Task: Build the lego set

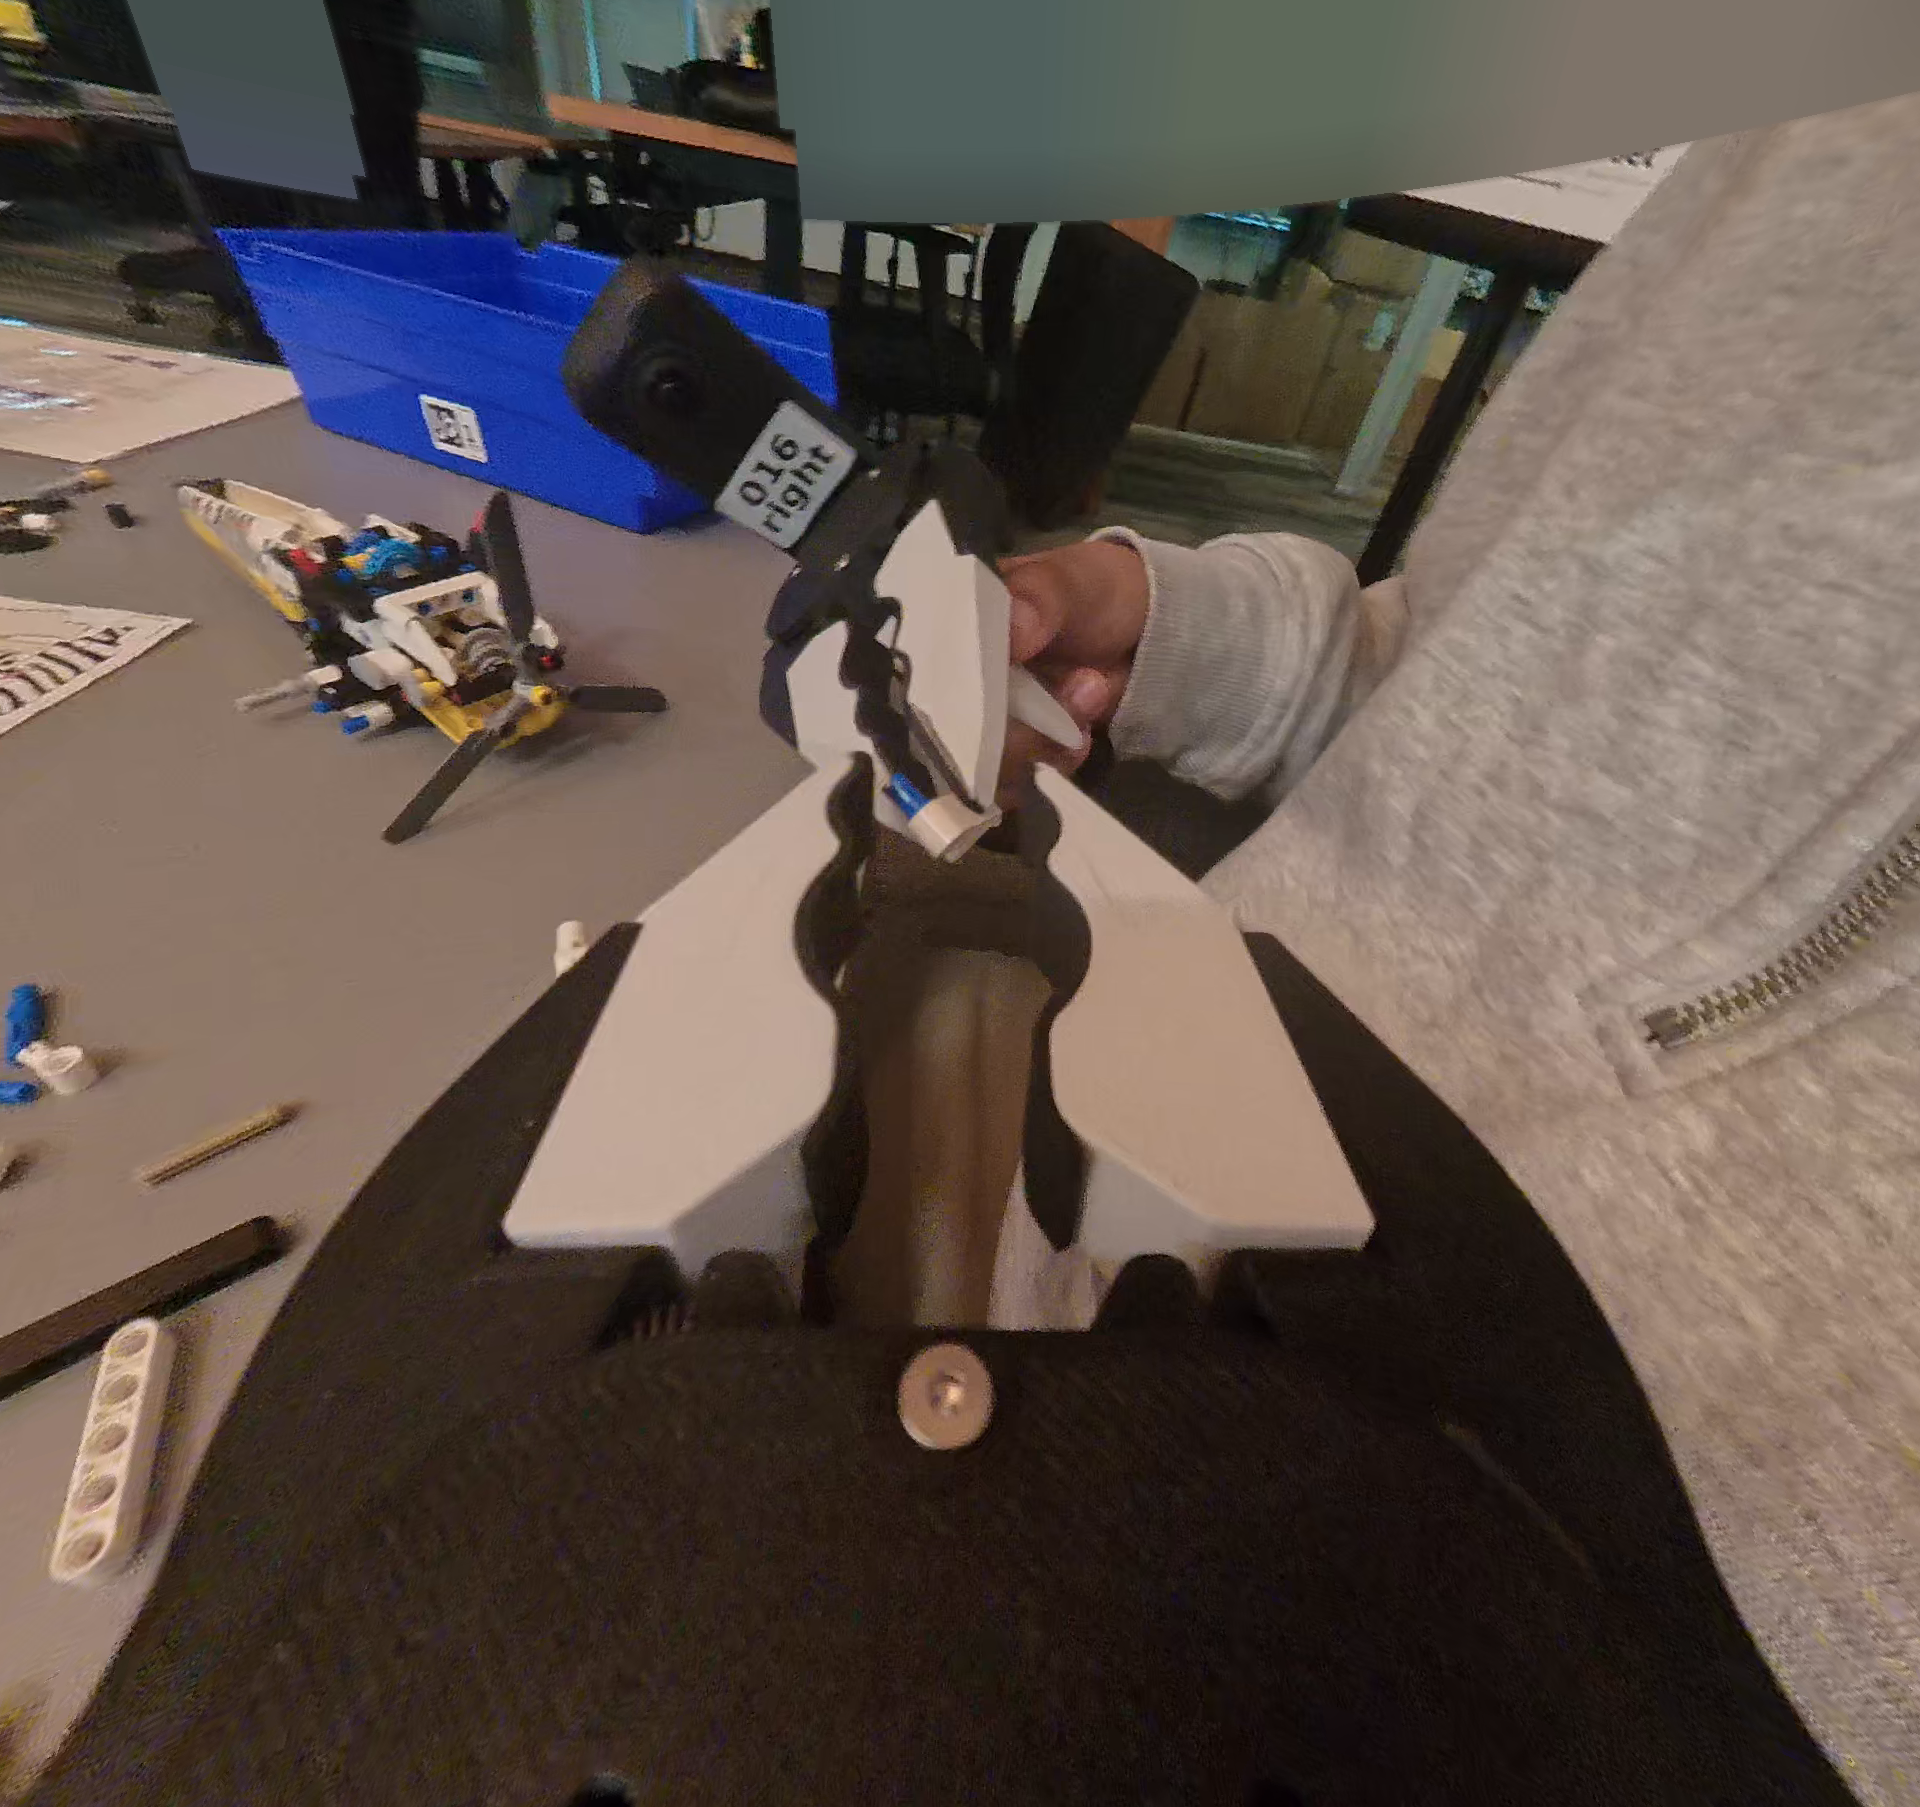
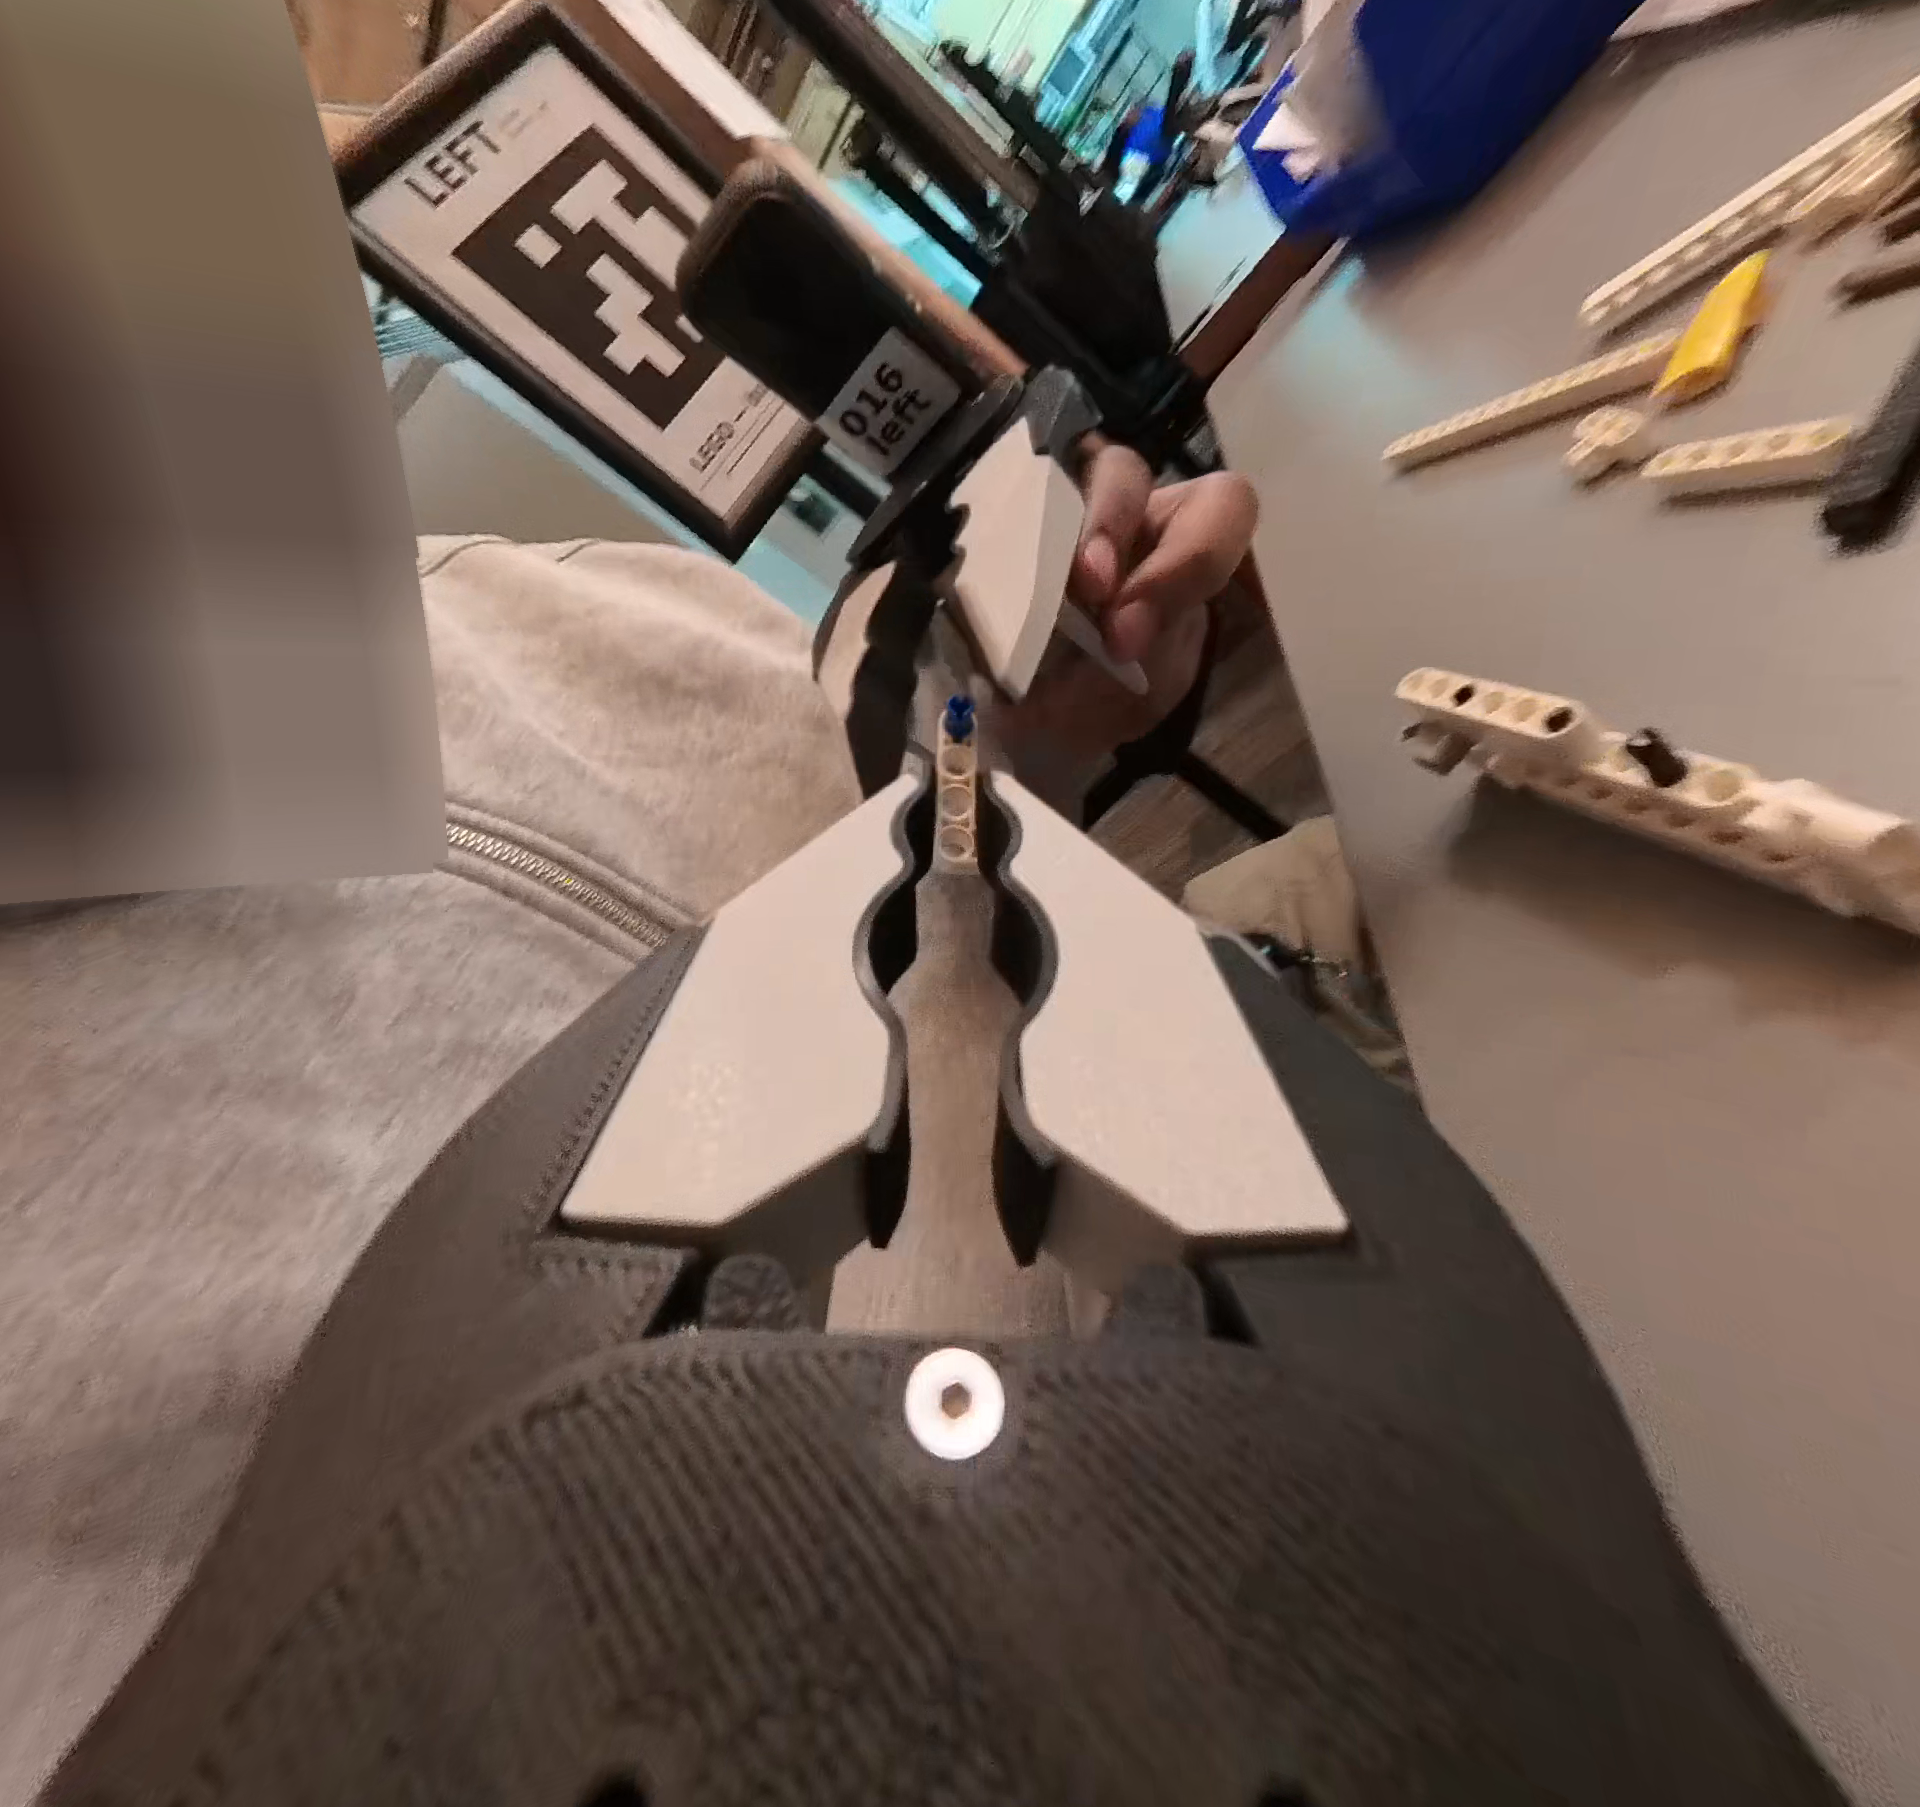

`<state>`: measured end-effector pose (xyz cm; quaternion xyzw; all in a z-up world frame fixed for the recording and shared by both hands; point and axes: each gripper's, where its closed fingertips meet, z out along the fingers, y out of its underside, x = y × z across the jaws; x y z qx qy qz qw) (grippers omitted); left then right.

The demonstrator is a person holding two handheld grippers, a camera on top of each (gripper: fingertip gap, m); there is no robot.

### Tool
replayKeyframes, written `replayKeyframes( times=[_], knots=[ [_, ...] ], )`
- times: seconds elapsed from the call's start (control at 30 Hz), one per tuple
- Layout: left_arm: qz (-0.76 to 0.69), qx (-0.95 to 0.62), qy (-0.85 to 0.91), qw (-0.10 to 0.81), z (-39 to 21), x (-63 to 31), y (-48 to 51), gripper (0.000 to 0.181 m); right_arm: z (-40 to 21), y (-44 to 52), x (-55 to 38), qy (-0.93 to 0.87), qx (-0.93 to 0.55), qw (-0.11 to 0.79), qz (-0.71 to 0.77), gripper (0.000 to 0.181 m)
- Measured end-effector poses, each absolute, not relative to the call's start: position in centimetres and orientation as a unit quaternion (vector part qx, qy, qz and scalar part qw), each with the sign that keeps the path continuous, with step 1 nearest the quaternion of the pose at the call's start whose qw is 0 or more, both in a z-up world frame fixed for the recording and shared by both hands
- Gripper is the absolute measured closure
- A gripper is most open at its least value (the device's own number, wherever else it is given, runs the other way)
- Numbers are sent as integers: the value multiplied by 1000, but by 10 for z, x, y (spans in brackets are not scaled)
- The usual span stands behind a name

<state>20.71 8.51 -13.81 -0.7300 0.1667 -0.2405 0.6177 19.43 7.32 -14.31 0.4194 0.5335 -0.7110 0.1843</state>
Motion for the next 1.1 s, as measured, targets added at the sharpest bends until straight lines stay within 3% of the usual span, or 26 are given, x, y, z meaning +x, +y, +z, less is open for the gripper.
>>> replayKeyframes(
  times=[0.13,0.33,0.47,0.7,1.1],
  knots=[
    [-239,-723,165,627,-136,207,86,162,-144,70,196,527,413,219,-710,175],
    [-241,-724,110,637,-140,194,92,164,-147,79,185,513,433,200,-714,175],
    [-256,-703,75,659,-131,183,90,179,-148,85,175,504,444,161,-723,174],
    [-265,-706,21,657,-136,166,95,179,-153,96,161,522,459,74,-715,181],
    [-241,-714,-8,657,-144,154,100,181,-152,104,157,523,464,31,-714,181]
  ],
)
